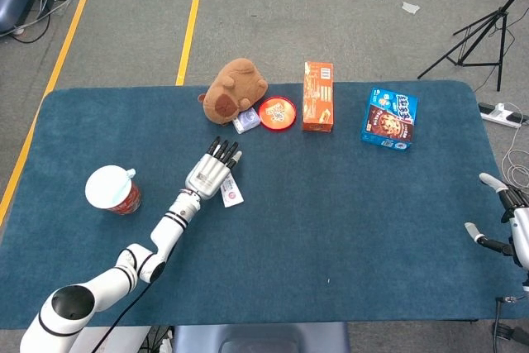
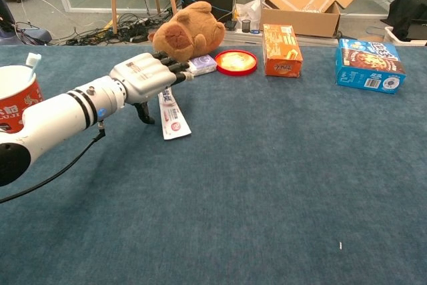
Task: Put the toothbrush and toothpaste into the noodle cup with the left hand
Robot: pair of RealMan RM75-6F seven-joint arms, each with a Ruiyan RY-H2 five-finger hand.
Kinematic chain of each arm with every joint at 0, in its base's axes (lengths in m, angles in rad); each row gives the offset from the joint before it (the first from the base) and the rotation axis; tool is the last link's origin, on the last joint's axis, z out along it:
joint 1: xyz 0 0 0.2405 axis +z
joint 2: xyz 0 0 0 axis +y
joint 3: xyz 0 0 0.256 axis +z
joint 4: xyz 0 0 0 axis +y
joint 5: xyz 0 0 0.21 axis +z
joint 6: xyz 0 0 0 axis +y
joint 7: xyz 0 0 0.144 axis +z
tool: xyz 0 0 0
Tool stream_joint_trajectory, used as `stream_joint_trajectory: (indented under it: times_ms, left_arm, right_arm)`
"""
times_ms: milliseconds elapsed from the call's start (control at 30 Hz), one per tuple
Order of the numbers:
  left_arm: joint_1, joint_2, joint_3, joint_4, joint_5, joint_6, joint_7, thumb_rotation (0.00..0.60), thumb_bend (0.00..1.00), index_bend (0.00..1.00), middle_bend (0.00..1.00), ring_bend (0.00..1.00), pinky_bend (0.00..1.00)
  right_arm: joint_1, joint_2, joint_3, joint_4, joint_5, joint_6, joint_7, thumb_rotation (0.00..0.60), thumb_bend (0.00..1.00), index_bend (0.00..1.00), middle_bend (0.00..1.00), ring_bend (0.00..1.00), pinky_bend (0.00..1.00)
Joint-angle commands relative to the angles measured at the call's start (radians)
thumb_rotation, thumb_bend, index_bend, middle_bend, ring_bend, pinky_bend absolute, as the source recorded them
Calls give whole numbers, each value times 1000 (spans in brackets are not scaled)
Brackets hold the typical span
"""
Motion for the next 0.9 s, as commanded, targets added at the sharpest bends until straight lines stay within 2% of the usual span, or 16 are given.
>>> stream_joint_trajectory:
  times_ms: [33,567,900]
  left_arm:
    - [-2,-5,-2,-3,1,0,2,600,53,59,0,0,0]
    - [-23,-21,-14,-38,11,7,39,600,53,59,0,0,0]
    - [-51,-44,-25,-24,12,1,72,600,53,59,0,0,0]
  right_arm:
    - [-1,1,0,1,-1,2,4,600,157,191,256,237,596]
    - [-1,3,-3,5,-11,3,18,600,156,191,256,237,596]
    - [1,4,-9,2,-23,2,15,600,157,191,256,237,596]
